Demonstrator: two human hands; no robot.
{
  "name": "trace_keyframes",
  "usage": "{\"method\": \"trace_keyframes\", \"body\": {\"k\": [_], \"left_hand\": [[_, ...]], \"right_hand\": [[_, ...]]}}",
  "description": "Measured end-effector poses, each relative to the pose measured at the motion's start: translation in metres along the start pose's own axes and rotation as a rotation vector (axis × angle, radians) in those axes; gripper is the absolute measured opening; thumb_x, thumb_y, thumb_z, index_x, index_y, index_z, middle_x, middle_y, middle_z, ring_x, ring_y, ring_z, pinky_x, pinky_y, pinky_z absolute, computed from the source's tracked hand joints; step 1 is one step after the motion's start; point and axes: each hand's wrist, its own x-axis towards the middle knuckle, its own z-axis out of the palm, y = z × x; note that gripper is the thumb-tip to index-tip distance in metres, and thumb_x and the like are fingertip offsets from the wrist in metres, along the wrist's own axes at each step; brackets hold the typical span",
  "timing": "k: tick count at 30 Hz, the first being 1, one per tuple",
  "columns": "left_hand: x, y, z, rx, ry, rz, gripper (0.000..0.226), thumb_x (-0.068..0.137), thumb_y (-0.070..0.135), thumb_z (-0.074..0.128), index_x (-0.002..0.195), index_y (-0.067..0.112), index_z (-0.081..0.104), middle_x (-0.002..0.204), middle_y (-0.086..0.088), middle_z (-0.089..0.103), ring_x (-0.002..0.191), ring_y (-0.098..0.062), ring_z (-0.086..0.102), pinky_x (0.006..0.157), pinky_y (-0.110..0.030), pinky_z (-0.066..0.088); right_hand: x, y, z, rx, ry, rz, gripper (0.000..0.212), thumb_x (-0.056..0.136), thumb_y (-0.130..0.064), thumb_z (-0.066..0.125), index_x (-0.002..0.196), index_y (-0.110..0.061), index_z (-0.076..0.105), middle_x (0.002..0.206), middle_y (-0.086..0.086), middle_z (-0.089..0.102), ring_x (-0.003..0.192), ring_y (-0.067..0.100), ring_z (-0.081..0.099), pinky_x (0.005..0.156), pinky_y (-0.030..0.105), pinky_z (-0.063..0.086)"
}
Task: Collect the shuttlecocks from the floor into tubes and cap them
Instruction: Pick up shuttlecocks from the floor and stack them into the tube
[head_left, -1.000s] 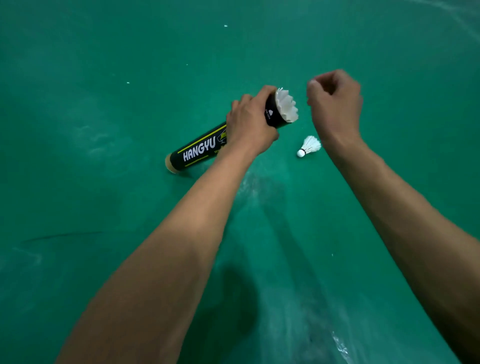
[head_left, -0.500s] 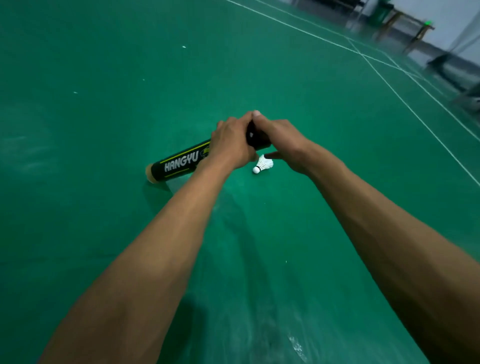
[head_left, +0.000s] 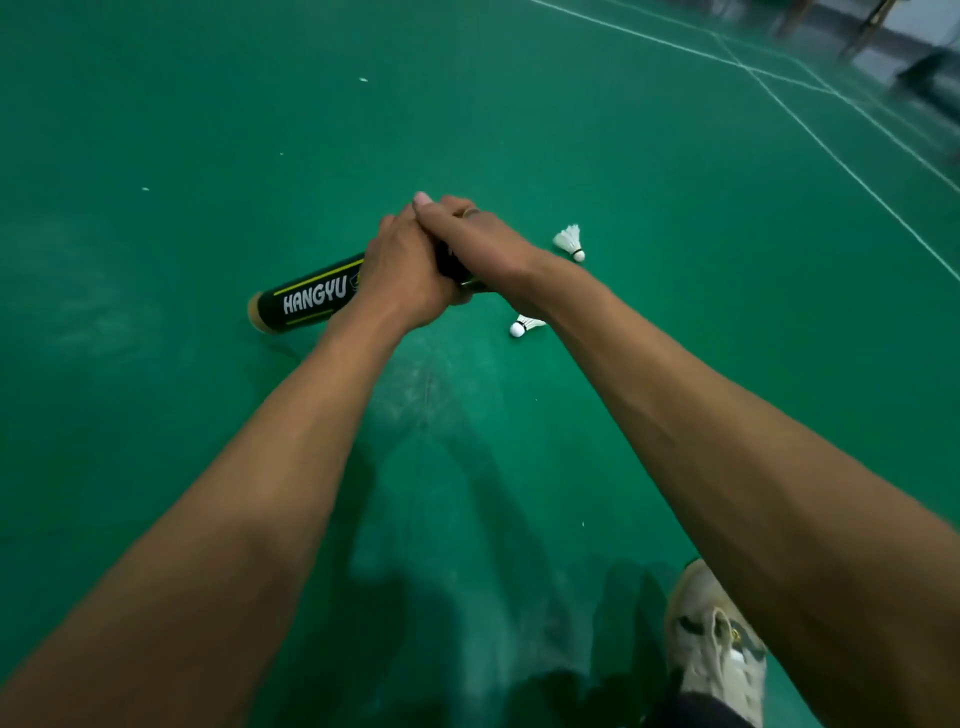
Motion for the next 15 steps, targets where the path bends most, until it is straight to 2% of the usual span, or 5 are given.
{"method": "trace_keyframes", "body": {"k": [3, 5, 8, 11, 15], "left_hand": [[0.004, -0.019, -0.008, 0.068, 0.052, -0.053, 0.084, 0.061, 0.032, 0.091, 0.137, 0.033, 0.054, 0.118, -0.011, 0.066, 0.107, -0.038, 0.061, 0.092, -0.046, 0.052], [0.003, -0.033, -0.014, 0.093, 0.073, -0.093, 0.089, 0.059, 0.034, 0.095, 0.137, 0.032, 0.053, 0.119, -0.01, 0.065, 0.108, -0.037, 0.058, 0.094, -0.046, 0.05], [0.0, -0.05, -0.016, 0.092, 0.067, -0.115, 0.089, 0.05, 0.044, 0.091, 0.131, 0.046, 0.053, 0.119, 0.002, 0.068, 0.107, -0.03, 0.063, 0.095, -0.046, 0.053], [-0.006, -0.066, -0.014, 0.023, 0.122, -0.14, 0.085, 0.05, 0.048, 0.08, 0.129, 0.048, 0.051, 0.115, 0.001, 0.068, 0.103, -0.03, 0.066, 0.09, -0.047, 0.056], [-0.008, -0.083, -0.018, 0.023, 0.205, -0.115, 0.069, 0.061, 0.048, 0.062, 0.129, 0.044, 0.052, 0.111, -0.003, 0.064, 0.097, -0.031, 0.061, 0.083, -0.046, 0.055]], "right_hand": [[0.013, 0.004, -0.01, -0.226, 0.197, -0.172, 0.065, 0.1, -0.052, 0.051, 0.051, -0.01, 0.047, 0.049, -0.001, 0.045, 0.048, 0.016, 0.04, 0.051, 0.025, 0.035], [0.019, 0.005, -0.009, -0.161, 0.105, -0.189, 0.064, 0.096, -0.058, 0.052, 0.051, -0.014, 0.051, 0.053, 0.0, 0.045, 0.053, 0.018, 0.039, 0.057, 0.029, 0.036], [0.02, 0.0, 0.003, -0.181, -0.118, -0.184, 0.065, 0.101, -0.053, 0.05, 0.046, -0.019, 0.052, 0.049, -0.01, 0.045, 0.046, 0.007, 0.04, 0.05, 0.023, 0.032], [0.032, -0.011, 0.024, -0.146, -0.296, -0.224, 0.047, 0.105, -0.044, 0.048, 0.064, -0.02, 0.053, 0.057, -0.011, 0.055, 0.048, -0.002, 0.047, 0.052, 0.014, 0.038], [0.059, -0.01, 0.059, 0.011, -0.429, -0.221, 0.034, 0.102, -0.042, 0.053, 0.105, -0.008, 0.059, 0.094, 0.003, 0.064, 0.087, 0.006, 0.064, 0.063, 0.017, 0.048]]}}
